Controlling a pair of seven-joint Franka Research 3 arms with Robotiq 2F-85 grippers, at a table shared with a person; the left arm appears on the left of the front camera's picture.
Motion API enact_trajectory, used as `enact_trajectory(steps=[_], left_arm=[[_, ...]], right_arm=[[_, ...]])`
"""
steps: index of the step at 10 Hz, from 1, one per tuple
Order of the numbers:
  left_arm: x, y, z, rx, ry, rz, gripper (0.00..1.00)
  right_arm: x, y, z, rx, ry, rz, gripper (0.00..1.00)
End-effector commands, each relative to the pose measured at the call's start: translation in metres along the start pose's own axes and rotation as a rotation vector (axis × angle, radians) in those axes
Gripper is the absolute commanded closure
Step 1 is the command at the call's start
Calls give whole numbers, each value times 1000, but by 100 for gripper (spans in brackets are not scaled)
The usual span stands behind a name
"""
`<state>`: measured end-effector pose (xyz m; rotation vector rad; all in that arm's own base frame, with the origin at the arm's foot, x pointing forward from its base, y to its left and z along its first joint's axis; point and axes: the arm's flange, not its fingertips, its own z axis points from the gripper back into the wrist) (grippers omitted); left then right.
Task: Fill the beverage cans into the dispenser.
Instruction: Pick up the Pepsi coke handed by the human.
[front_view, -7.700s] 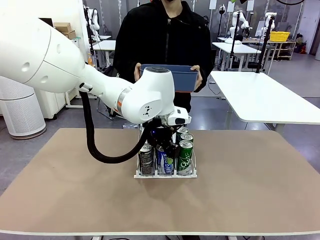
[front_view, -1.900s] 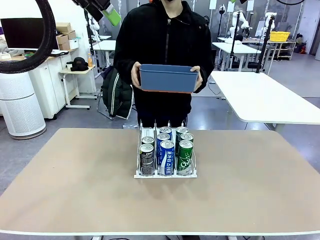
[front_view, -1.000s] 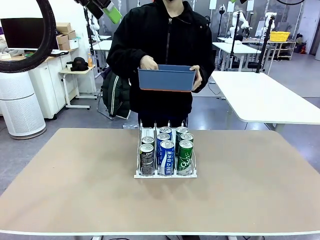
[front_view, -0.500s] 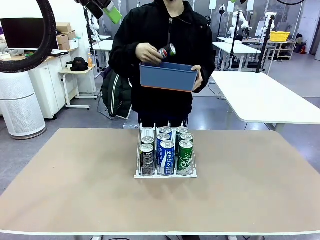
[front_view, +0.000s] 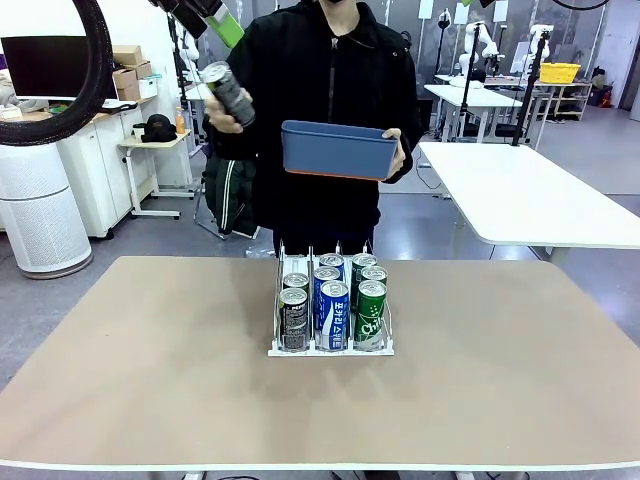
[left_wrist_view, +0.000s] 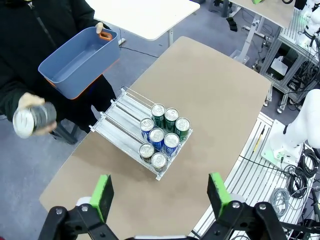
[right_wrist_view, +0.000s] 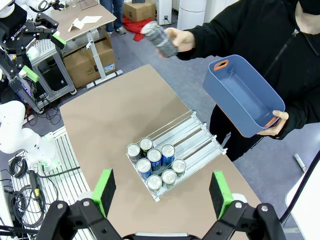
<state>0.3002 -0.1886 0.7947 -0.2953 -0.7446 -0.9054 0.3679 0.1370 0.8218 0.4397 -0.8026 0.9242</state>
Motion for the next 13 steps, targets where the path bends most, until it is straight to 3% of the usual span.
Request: enact_trajectory(steps=[1, 13], left_arm=[[0, 1, 1, 1, -2, 3, 0], [0, 1, 1, 1, -2, 3, 0]], right_arm=[[-2, 1, -1, 1, 2, 0, 0], [-2, 1, -1, 1, 2, 0, 0]])
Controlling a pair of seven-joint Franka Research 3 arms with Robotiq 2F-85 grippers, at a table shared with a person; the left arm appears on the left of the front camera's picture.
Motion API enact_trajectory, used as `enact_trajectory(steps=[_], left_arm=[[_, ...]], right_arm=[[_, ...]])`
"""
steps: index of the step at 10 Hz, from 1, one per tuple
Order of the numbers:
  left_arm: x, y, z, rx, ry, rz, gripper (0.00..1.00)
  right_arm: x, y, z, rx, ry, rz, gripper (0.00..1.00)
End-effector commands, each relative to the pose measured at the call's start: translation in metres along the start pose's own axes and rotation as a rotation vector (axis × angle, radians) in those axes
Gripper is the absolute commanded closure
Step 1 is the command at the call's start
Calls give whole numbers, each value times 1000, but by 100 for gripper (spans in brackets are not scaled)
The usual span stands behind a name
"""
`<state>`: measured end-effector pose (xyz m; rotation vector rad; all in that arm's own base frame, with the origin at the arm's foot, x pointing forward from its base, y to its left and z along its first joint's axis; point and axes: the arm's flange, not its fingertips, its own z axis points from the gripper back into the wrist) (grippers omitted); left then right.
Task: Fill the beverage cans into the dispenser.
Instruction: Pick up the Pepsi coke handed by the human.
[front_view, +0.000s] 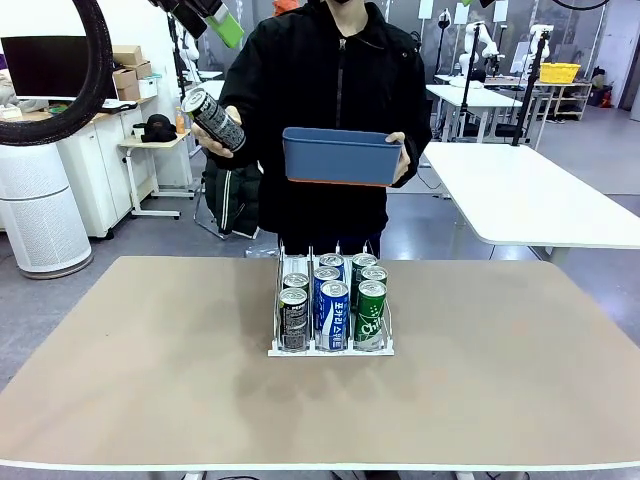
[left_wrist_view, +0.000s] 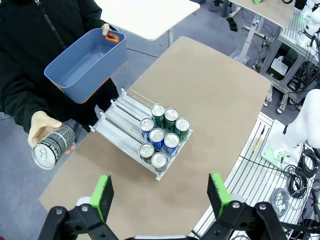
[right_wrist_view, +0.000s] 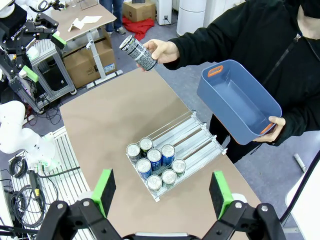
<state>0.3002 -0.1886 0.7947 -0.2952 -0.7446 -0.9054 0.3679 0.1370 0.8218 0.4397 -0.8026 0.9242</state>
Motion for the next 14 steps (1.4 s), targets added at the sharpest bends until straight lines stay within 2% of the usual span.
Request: enact_trajectory(steps=[1, 2, 3, 7, 9, 12, 14], left_arm=[[0, 0, 0, 0, 0, 0, 0], [0, 8, 0, -4, 3, 38, 0], [-2, 15, 0, -1, 52, 24, 0], [-6, 44, -8, -12, 71, 52, 0], [-9, 60, -13, -21, 112, 54, 0], [-20, 86, -22, 35, 154, 9, 0], [-29, 105, -33, 72, 161, 45, 0]], right_arm=[[-2, 1, -1, 1, 2, 0, 0], [-2, 1, -1, 1, 2, 0, 0], [-2, 1, -1, 1, 2, 0, 0], [-2, 1, -1, 1, 2, 0, 0], [-2, 1, -1, 1, 2, 0, 0], [-2, 1, -1, 1, 2, 0, 0], [-2, 1, -1, 1, 2, 0, 0]])
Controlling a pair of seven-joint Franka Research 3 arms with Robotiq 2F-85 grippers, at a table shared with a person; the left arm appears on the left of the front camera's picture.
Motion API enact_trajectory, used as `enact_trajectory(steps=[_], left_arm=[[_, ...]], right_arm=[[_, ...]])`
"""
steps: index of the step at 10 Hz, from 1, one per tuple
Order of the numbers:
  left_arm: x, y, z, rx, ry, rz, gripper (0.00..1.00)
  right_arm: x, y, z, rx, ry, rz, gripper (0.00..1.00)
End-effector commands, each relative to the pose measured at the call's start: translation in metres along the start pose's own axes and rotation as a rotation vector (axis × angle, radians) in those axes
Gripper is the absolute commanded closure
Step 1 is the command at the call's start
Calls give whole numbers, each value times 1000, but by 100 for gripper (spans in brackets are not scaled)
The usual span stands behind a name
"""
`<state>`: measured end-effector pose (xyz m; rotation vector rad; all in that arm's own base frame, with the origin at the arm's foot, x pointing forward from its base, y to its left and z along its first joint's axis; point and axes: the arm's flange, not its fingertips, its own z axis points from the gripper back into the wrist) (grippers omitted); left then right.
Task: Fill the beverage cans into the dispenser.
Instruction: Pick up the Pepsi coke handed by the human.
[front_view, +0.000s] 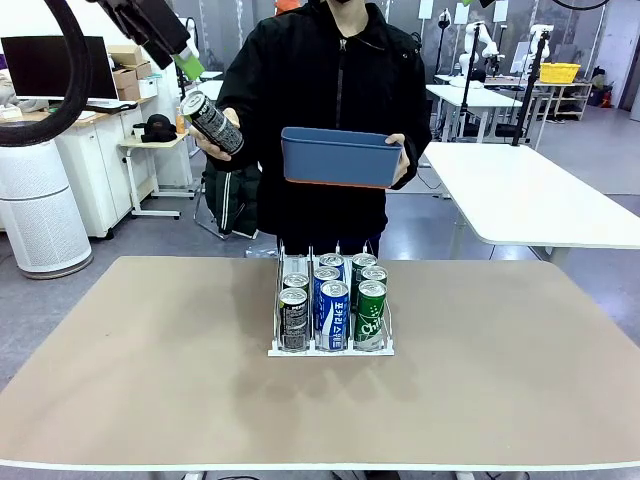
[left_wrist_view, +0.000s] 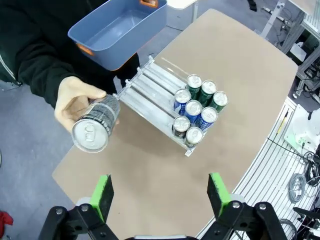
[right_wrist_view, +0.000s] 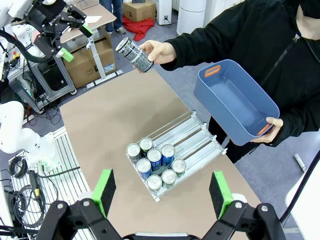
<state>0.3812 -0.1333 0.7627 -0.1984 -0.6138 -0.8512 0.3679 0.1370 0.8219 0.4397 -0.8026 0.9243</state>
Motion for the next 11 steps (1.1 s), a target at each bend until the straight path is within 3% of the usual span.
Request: enact_trajectory(steps=[1, 7, 9, 10, 11], left_arm=[[-10, 23, -11, 33, -7, 11, 0], [-25, 62, -43, 16, -98, -27, 0], [-23, 73, -54, -75, -134, -44, 0], [-21, 62, -41, 30, -72, -8, 0], [-21, 62, -41, 30, -72, -8, 0]], right_arm=[[-2, 1, -1, 1, 2, 0, 0], [-2, 1, -1, 1, 2, 0, 0], [-2, 1, -1, 1, 2, 0, 0], [-2, 1, -1, 1, 2, 0, 0], [-2, 1, -1, 1, 2, 0, 0]])
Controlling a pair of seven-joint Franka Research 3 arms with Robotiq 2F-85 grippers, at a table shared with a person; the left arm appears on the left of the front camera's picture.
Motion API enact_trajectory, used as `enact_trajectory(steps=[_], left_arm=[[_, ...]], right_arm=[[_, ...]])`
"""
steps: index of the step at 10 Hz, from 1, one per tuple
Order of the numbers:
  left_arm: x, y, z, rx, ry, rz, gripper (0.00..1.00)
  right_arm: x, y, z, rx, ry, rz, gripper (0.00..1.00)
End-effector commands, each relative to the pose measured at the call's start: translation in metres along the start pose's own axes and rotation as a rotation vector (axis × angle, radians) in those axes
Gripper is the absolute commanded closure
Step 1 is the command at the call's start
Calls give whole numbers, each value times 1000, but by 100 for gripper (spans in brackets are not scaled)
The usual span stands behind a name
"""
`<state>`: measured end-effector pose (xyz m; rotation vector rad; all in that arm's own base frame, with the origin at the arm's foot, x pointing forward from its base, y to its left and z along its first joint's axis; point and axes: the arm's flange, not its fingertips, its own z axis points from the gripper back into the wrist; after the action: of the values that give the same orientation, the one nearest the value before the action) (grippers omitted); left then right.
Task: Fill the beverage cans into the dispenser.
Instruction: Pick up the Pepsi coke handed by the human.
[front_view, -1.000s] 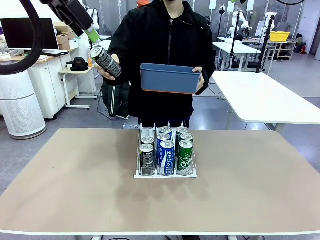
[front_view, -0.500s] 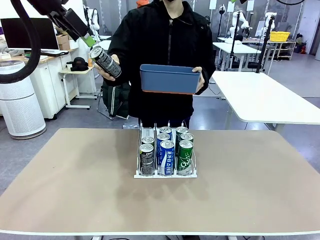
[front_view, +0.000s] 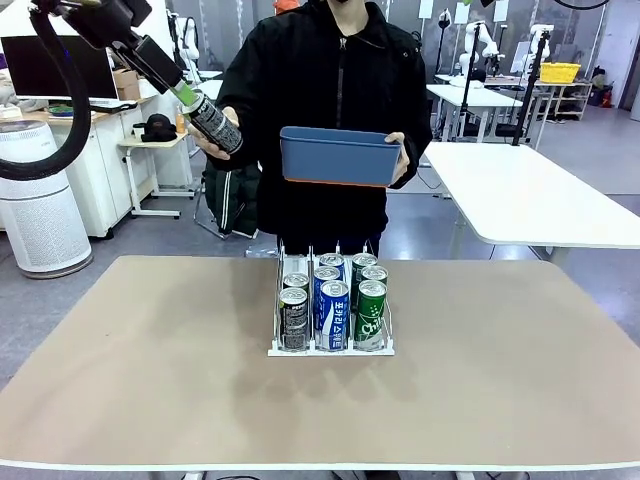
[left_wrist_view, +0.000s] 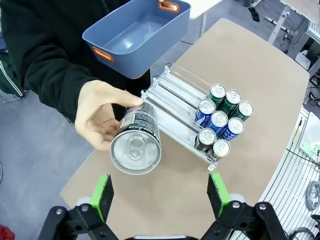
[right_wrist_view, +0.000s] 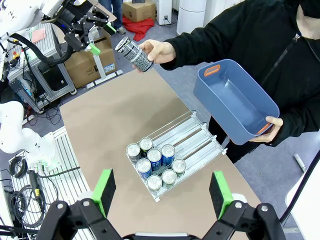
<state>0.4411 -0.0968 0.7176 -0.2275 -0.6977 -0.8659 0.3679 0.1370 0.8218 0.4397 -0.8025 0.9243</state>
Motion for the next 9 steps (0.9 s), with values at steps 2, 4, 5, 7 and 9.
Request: enact_trajectory(steps=[2, 4, 5, 7, 9], left_arm=[[-1, -4, 7, 28, 14, 12, 0], [-1, -4, 7, 28, 14, 12, 0], [-1, -4, 7, 28, 14, 12, 0], [-1, -4, 7, 28, 14, 12, 0], [-1, -4, 7, 28, 14, 12, 0]], right_arm=[[-2, 1, -1, 1, 2, 0, 0], [-2, 1, -1, 1, 2, 0, 0], [-2, 1, -1, 1, 2, 0, 0], [-2, 1, -1, 1, 2, 0, 0], [-2, 1, -1, 1, 2, 0, 0]])
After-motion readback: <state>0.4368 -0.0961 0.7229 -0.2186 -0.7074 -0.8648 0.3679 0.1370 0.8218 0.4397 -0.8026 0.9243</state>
